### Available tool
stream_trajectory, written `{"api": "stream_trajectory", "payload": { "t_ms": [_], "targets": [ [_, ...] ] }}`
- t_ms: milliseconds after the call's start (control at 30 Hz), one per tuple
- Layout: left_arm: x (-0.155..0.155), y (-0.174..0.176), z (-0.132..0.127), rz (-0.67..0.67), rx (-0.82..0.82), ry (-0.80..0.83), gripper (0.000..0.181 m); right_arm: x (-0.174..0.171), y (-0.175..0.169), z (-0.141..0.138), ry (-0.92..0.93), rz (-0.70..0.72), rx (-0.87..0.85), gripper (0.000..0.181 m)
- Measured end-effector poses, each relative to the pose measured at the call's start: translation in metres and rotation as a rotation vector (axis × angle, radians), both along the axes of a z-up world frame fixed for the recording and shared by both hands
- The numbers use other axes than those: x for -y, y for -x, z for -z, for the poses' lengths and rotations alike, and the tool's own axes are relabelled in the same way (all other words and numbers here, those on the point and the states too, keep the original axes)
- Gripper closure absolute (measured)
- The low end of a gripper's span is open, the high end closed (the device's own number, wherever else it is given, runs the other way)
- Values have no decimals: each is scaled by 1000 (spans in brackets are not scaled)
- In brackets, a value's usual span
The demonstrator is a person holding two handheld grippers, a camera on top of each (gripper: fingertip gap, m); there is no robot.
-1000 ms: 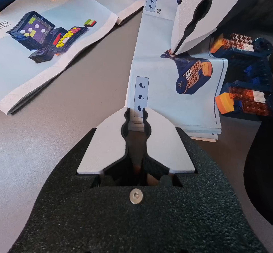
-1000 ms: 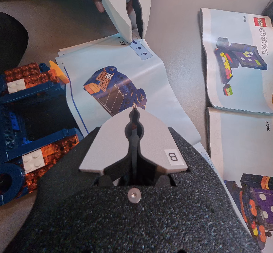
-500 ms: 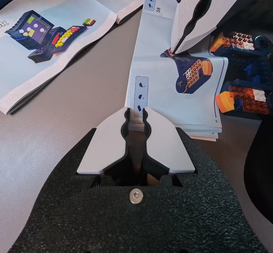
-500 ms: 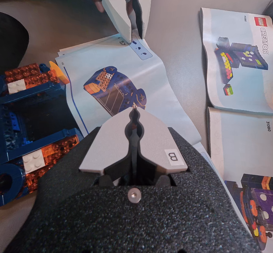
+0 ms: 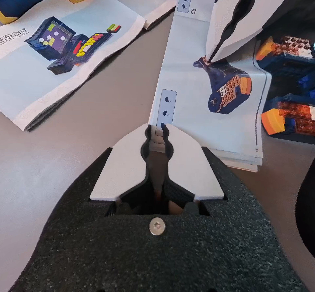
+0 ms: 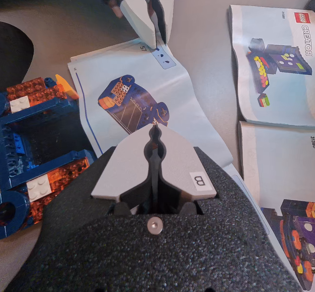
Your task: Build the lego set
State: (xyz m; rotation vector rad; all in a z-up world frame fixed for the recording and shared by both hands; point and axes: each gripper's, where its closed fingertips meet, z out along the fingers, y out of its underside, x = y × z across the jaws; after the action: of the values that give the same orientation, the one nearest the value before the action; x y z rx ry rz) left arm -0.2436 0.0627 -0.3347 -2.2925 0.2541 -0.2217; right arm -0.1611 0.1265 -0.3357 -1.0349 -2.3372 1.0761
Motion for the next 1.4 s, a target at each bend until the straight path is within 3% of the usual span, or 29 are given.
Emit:
{"api": "stream_trajectory", "payload": {
  "t_ms": [133,267,400,633,767,900,1100,1233,1400],
  "targets": [
    [-1,3,-1,-15,-1,-6,167,-3,3,-7,18,24,-44,181],
    [-1,3,-1,-13,-2,-5,166,-5,12,-68,141,106,-283,181],
    [-2,3,0,-4,-28,-8,166,-18,2,-132,89,186,-441,181],
    [-2,3,0,-5,18,2,166,-51,-67,-255,111,308,-631,173],
    [-2,3,0,-3,21,2,165,-106,-120,-284,35,498,-636,166],
    [-1,-2,-1,29,35,0,154,-146,-165,-290,15,649,-572,146],
    [1,-8,2,77,-50,-2,88,-190,-199,-282,55,762,-494,142],
    [0,-6,1,64,-75,-17,75,-231,-210,-229,64,811,-243,133],
    [-1,-1,-17,21,-2,-123,87,-277,-220,-144,11,917,131,127]
  ]
}}
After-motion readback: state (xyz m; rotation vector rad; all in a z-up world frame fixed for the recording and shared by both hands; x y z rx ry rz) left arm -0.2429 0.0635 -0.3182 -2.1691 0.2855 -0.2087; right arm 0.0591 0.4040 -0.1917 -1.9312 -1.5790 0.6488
